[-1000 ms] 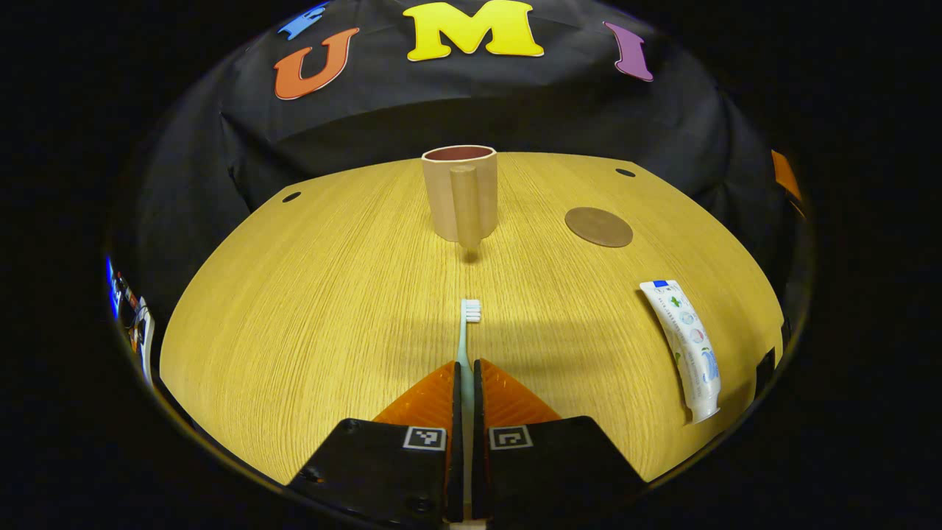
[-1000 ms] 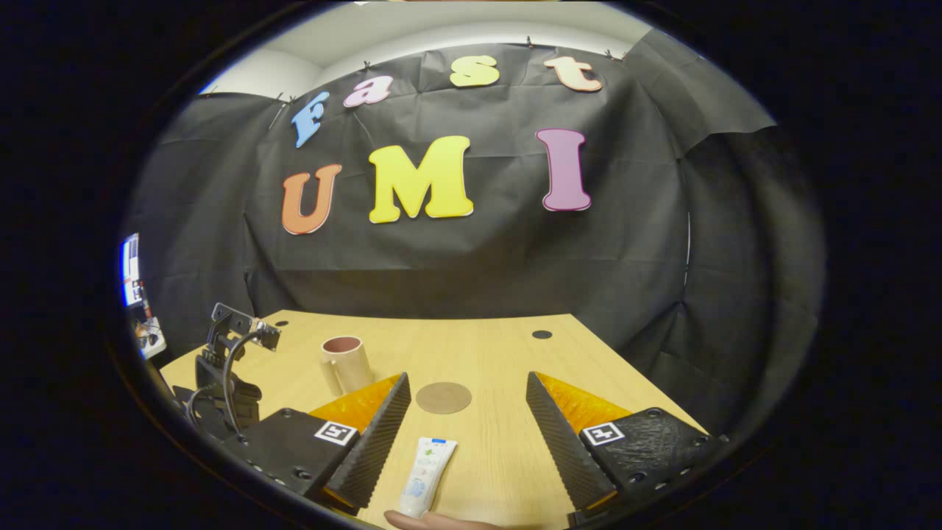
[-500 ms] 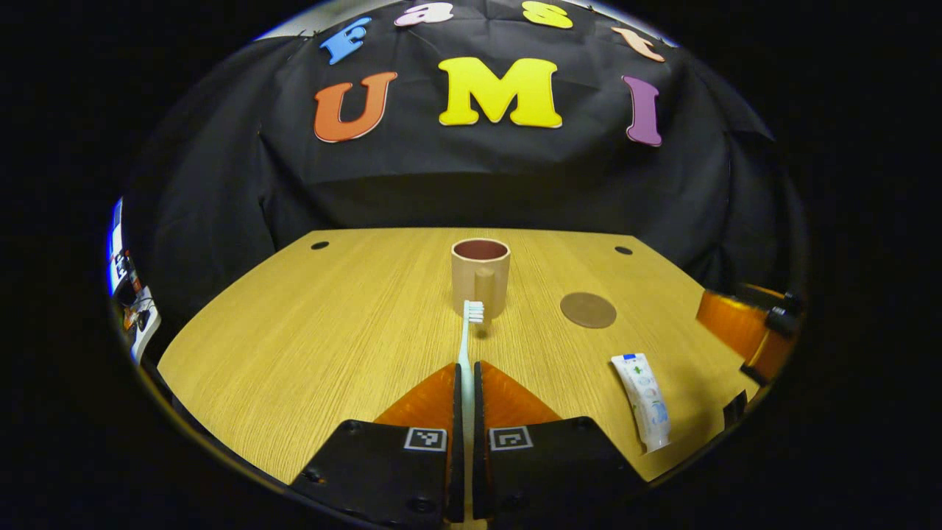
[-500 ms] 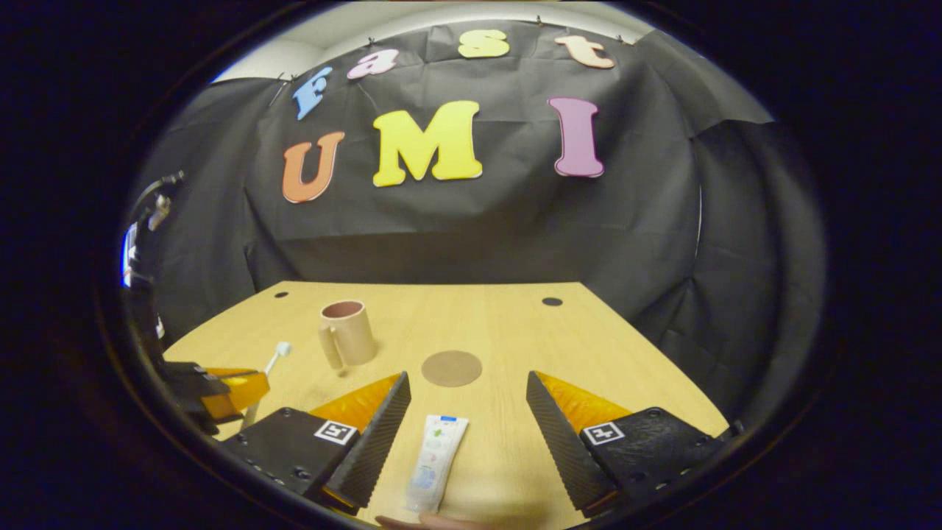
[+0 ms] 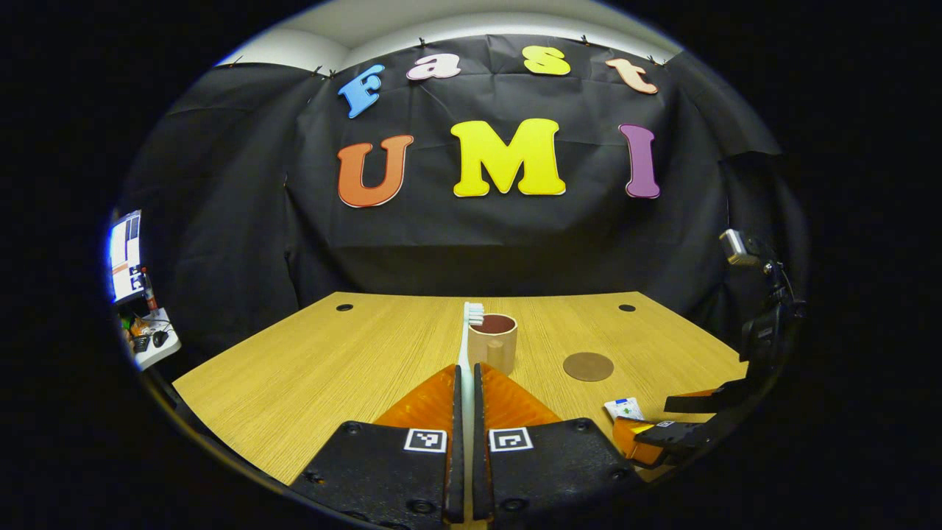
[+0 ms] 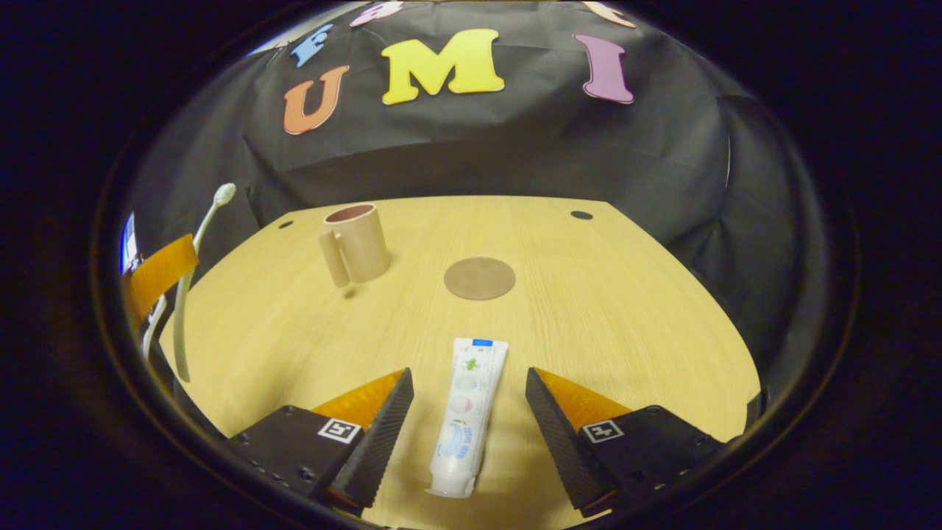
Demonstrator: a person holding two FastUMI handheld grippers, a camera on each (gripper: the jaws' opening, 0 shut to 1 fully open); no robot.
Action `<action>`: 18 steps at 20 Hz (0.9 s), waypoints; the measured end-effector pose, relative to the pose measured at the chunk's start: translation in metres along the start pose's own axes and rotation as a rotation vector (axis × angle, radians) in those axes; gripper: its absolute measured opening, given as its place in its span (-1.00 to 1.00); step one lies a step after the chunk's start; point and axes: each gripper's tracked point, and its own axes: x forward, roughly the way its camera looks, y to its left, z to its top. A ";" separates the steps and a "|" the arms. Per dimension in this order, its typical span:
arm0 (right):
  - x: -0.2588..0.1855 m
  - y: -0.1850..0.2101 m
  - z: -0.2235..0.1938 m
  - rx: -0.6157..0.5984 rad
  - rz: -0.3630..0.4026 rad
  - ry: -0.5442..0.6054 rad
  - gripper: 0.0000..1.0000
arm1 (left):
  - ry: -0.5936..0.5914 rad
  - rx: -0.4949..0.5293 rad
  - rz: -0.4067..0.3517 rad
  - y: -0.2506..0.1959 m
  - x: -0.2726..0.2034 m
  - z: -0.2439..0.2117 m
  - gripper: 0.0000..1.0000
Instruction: Put the toothbrush and toothpaste on the desktop into the cup, then pick up the cup and place it on the coaster on the desktop.
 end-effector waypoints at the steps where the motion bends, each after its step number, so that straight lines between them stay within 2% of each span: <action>1: 0.002 0.000 -0.003 0.005 -0.005 0.018 0.81 | 0.006 -0.001 -0.008 -0.003 -0.002 -0.001 -0.86; 2: 0.005 0.000 -0.007 0.016 -0.002 0.036 0.81 | 0.008 -0.003 -0.012 -0.004 -0.002 0.000 -0.86; 9: 0.015 0.002 -0.022 0.032 0.017 0.113 0.46 | 0.012 0.009 -0.021 -0.006 -0.005 0.000 -0.85; 10: 0.016 0.002 -0.022 0.029 0.013 0.118 0.35 | 0.010 0.009 -0.023 -0.006 -0.005 0.001 -0.85; 11: 0.016 0.001 -0.021 0.026 0.016 0.119 0.11 | 0.012 0.008 -0.025 -0.007 -0.004 0.001 -0.84; 13: 0.013 0.004 -0.020 0.030 0.034 0.128 0.07 | 0.017 0.007 -0.028 -0.006 -0.004 -0.001 -0.84; 16: 0.015 0.002 -0.021 0.005 0.049 0.137 -0.45 | 0.029 -0.002 -0.032 -0.007 -0.004 -0.004 -0.84; 18: 0.012 -0.002 -0.016 0.025 0.049 0.126 -0.57 | 0.029 -0.002 -0.028 -0.005 -0.004 -0.003 -0.84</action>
